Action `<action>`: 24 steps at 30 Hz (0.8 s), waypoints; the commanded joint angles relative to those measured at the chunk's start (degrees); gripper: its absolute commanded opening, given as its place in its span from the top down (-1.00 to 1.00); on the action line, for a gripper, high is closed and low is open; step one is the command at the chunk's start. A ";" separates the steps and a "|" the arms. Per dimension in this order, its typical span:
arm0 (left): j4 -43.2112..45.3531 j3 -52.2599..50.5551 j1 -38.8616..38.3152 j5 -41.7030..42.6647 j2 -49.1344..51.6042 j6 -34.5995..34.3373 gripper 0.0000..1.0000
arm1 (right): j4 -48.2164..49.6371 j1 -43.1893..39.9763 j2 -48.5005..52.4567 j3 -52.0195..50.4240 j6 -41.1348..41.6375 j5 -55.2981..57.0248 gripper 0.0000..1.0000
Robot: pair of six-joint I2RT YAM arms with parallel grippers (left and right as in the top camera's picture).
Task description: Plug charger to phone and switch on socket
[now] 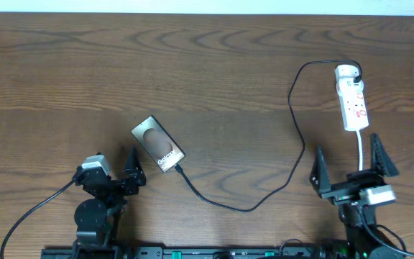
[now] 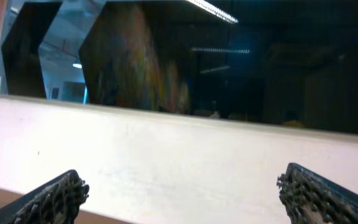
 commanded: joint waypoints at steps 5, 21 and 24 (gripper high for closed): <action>-1.77 -0.90 -0.13 -0.55 -0.35 0.55 -0.78 | -5.79 1.29 -0.81 -4.33 0.13 2.97 -0.98; -1.79 -0.90 -0.13 -0.55 -0.35 0.55 -0.78 | -30.60 1.57 -0.81 -4.31 1.60 4.94 -0.99; -1.77 -0.90 -0.13 -0.55 -0.35 0.55 -0.78 | -30.58 1.64 -0.81 -4.31 1.84 4.68 -0.99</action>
